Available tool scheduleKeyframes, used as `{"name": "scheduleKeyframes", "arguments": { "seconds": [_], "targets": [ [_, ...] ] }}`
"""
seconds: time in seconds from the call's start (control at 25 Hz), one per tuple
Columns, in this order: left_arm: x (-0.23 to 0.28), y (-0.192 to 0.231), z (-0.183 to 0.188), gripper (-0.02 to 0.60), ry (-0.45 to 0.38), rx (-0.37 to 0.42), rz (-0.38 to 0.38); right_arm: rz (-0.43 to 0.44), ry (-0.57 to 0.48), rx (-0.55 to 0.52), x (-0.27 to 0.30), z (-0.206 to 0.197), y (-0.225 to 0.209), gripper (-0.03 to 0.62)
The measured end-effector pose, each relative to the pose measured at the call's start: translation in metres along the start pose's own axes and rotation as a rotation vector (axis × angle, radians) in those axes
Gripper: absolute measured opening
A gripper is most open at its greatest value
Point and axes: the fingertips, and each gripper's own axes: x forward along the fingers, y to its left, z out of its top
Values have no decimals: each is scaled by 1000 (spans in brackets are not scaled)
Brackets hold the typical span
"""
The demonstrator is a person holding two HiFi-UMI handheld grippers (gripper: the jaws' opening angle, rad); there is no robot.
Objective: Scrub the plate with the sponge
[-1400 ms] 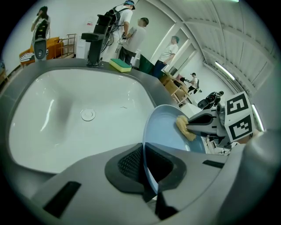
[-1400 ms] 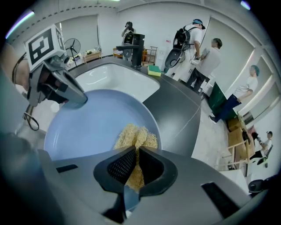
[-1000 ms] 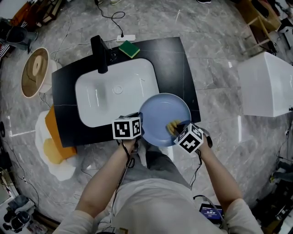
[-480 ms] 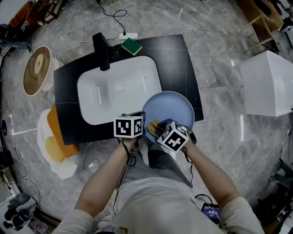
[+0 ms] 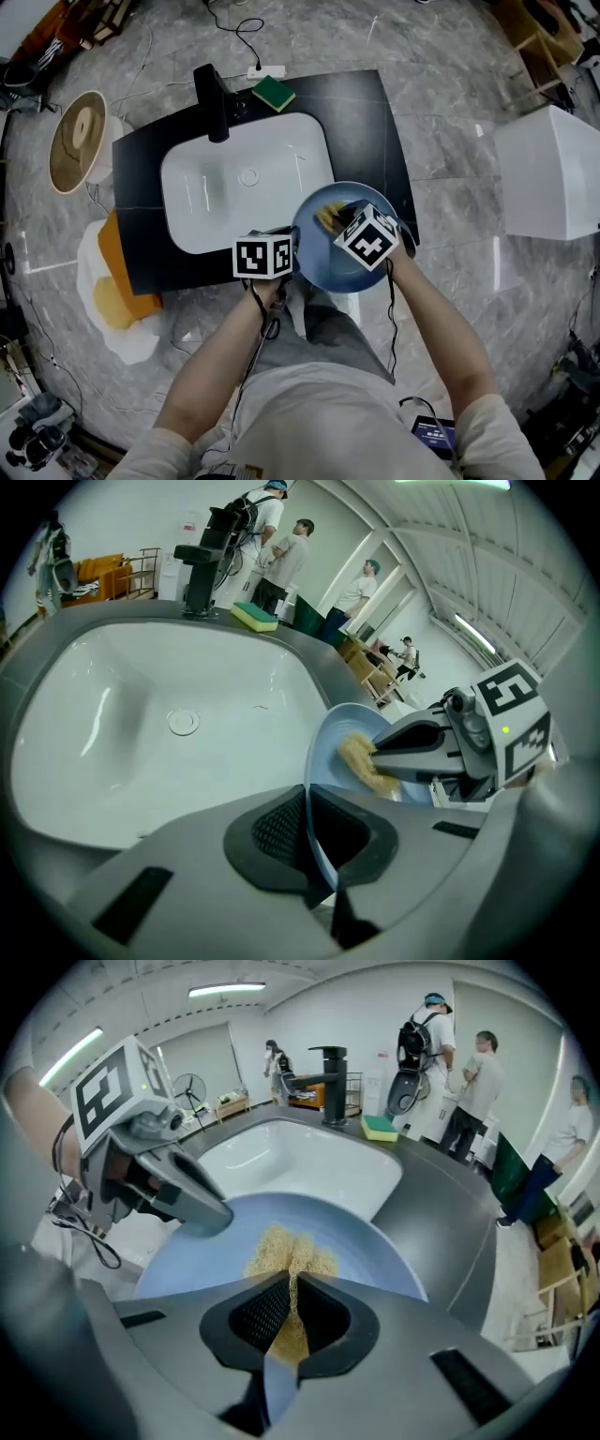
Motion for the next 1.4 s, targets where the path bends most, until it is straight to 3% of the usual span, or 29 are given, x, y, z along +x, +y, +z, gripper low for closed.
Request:
{"name": "scheduleKeyframes", "arguments": {
  "seconds": [0.12, 0.24, 0.4, 0.56, 0.72, 0.96, 1.16, 1.4],
  "targets": [
    [0, 2, 0, 26, -3, -3, 6, -88, 40, 25, -12, -17, -31, 49],
    [-1, 3, 1, 26, -3, -3, 9, -105, 96, 58, -27, -46, -39, 48],
    [0, 3, 1, 26, -5, -10, 12, -59, 153, 71, -43, -83, -16, 48],
    [-1, 2, 3, 28, -18, -13, 21, 53, 223, -3, -45, -99, 40, 48],
    [0, 1, 5, 28, -15, 3, 21, 124, 208, -43, -31, -88, 83, 48],
    [-2, 0, -1, 26, 4, 9, 14, 191, 103, -48, -8, -43, 105, 48],
    [-3, 1, -2, 26, 21, 10, -2, 157, 48, -82, 7, 0, 85, 48],
    [-4, 2, -5, 28, 9, -32, -16, 73, 27, -38, 10, 17, 22, 49]
  ]
}}
